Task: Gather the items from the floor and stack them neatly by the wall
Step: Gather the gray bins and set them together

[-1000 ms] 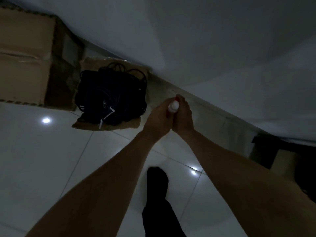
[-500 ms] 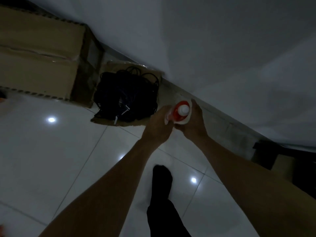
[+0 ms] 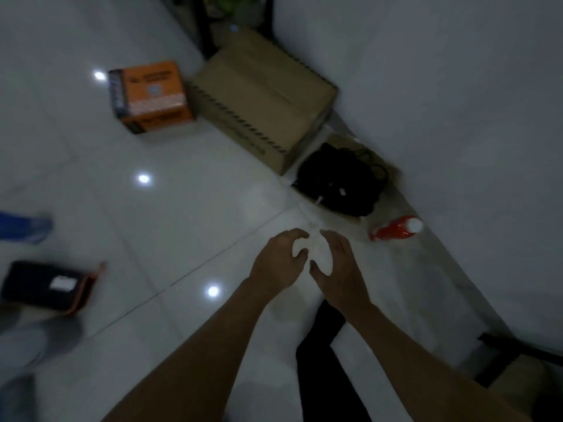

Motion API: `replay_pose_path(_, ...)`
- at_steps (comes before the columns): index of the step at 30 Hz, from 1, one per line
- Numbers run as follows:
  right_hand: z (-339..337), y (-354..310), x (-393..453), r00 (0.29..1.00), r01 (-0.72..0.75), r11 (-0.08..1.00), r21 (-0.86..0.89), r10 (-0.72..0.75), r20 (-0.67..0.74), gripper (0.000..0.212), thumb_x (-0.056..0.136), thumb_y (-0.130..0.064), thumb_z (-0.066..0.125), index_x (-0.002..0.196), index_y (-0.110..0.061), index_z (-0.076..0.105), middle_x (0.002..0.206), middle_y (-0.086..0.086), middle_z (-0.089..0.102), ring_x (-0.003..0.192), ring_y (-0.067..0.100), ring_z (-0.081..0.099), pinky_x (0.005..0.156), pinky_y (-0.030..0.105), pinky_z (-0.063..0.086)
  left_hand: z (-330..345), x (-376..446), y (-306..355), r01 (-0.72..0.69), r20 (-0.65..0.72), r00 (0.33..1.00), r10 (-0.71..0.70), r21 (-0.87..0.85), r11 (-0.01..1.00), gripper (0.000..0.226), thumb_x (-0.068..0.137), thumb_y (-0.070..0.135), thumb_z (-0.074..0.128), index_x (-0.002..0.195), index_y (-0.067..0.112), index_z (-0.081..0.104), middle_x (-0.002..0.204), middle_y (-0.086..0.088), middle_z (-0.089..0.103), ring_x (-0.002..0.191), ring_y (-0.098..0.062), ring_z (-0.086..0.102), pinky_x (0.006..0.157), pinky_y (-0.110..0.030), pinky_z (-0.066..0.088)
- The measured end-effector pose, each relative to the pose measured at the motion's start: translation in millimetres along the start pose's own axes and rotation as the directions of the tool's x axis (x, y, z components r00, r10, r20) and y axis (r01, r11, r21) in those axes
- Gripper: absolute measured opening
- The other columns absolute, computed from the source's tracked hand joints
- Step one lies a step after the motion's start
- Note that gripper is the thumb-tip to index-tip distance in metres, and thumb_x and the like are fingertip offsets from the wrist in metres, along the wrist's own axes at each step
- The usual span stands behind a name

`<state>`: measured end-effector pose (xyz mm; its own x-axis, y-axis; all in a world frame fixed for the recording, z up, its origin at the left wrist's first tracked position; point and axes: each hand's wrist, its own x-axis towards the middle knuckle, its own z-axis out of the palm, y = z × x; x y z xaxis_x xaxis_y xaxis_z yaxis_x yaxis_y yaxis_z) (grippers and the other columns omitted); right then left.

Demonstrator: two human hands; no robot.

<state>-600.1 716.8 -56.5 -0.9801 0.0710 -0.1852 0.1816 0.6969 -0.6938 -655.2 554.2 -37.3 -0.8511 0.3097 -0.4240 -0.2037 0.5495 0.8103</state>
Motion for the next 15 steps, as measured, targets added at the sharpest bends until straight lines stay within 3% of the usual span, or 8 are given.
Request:
replay_pose_path(5, 74, -107, -50, 0.992, 0.074, 0.996, 0.054, -0.078, 0.094, 0.066, 0.085, -0.009, 0.077, 0.143, -0.011, 0.046, 0.136, 0.007, 0.050, 0.119, -0.002, 0.040, 0.100, -0.003, 0.024, -91, -118, -59, 0.099, -0.172, 0.980, -0.104, -0.041, 0.994, 0.034, 0.094, 0.033, 0.055, 0.126, 0.023, 0.062, 0.128, 0.000, 0.064, 0.116, -0.016, 0.058, 0.102, -0.029, 0.045)
replay_pose_path(7, 105, -147, -72, 0.985, 0.084, 0.994, 0.076, -0.095, 0.147, 0.065, 0.088, -0.014, 0.075, 0.145, -0.018, 0.045, 0.135, -0.003, 0.047, 0.118, -0.004, 0.039, 0.098, 0.000, 0.027, -125, -163, -86, 0.130, -0.248, 0.959, -0.140, -0.053, 0.990, 0.032, 0.096, 0.028, 0.057, 0.126, 0.020, 0.062, 0.128, -0.001, 0.064, 0.117, -0.017, 0.057, 0.099, -0.022, 0.041)
replay_pose_path(11, 167, -215, -110, 0.952, 0.142, 0.985, 0.097, -0.162, 0.260, 0.063, 0.089, -0.017, 0.074, 0.144, -0.026, 0.044, 0.133, -0.008, 0.046, 0.119, -0.002, 0.042, 0.102, 0.022, 0.037, -179, -246, -143, 0.186, -0.381, 0.896, -0.229, -0.148, 0.971, 0.031, 0.096, 0.029, 0.058, 0.126, 0.021, 0.062, 0.129, 0.000, 0.063, 0.119, -0.015, 0.056, 0.099, -0.022, 0.041)
replay_pose_path(15, 227, -272, -140, 0.898, 0.222, 0.970, 0.100, -0.244, 0.367, 0.065, 0.089, -0.016, 0.074, 0.141, -0.033, 0.039, 0.135, -0.008, 0.047, 0.124, 0.005, 0.045, 0.105, 0.023, 0.037, -215, -319, -202, 0.233, -0.465, 0.825, -0.321, -0.239, 0.943, 0.030, 0.098, 0.031, 0.057, 0.126, 0.024, 0.061, 0.131, 0.004, 0.061, 0.120, -0.010, 0.054, 0.095, -0.014, 0.036)
